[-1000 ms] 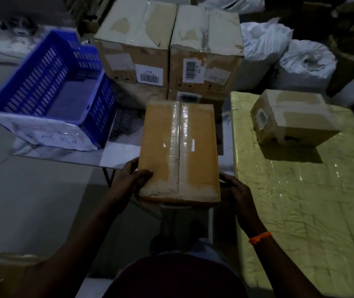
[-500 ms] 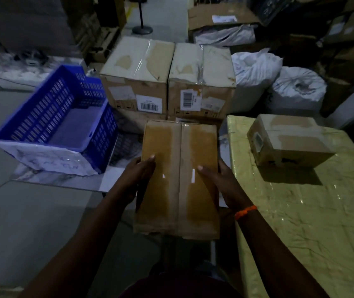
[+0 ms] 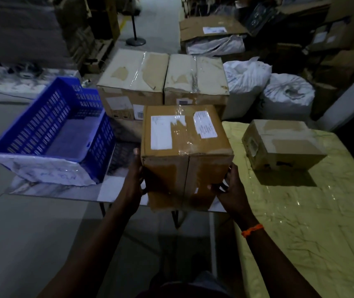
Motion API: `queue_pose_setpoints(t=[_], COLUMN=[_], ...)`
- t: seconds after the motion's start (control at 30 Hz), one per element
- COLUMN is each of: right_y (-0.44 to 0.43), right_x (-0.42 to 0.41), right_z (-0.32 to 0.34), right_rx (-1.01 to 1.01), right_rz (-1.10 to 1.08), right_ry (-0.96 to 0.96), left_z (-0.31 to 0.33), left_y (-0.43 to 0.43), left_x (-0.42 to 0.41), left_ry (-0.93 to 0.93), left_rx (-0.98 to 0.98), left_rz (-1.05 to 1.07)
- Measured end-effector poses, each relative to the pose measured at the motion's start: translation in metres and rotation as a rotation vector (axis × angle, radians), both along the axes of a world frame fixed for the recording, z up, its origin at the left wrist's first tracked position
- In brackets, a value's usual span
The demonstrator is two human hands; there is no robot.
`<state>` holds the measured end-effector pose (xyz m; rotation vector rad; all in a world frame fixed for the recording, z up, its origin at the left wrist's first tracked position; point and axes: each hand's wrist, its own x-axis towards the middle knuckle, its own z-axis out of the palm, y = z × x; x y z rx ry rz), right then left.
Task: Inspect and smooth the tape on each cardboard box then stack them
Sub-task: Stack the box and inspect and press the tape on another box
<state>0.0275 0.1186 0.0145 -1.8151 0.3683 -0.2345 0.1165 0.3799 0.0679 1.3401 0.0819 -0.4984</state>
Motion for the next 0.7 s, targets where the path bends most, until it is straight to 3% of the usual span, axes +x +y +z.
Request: queue_pose_setpoints(t=[0.13, 0.23, 0.37, 0.47, 0.57, 0.7], right_y=[0.002, 0.0, -0.003, 0.009, 0.016, 0.012], right_x=[-0.01, -0.015, -0.009, 0.02, 0.063, 0.094], right_z=[-0.01, 0.002, 0.046, 0.084, 0.093, 0.086], right_rx=[-0.018, -0.086, -0.238, -0.525, -0.854, -1.071], right_rz=[-0.009, -0.059, -0.193, -0.006, 0.216, 0.259], right_ry=[0.038, 0.016, -0.167, -0.21, -0.067, 0.125], left_z=[-0.024, -0.023, 0.011, 0.027, 0.031, 0.026], left_y=[0.003, 0.006, 0.0, -0.014, -0.026, -0.031], left_x=[-0.005, -0.005, 0.006, 0.026, 0.04, 0.045], left_ry=[-0.023, -0.184, -0.668, -0.964, -1.0, -1.005], left_rx=[0.026, 0.091, 0.393, 0.891, 1.166, 1.232], left_rz=[-0.015, 0.044, -0.012, -0.293, -0.492, -0.507])
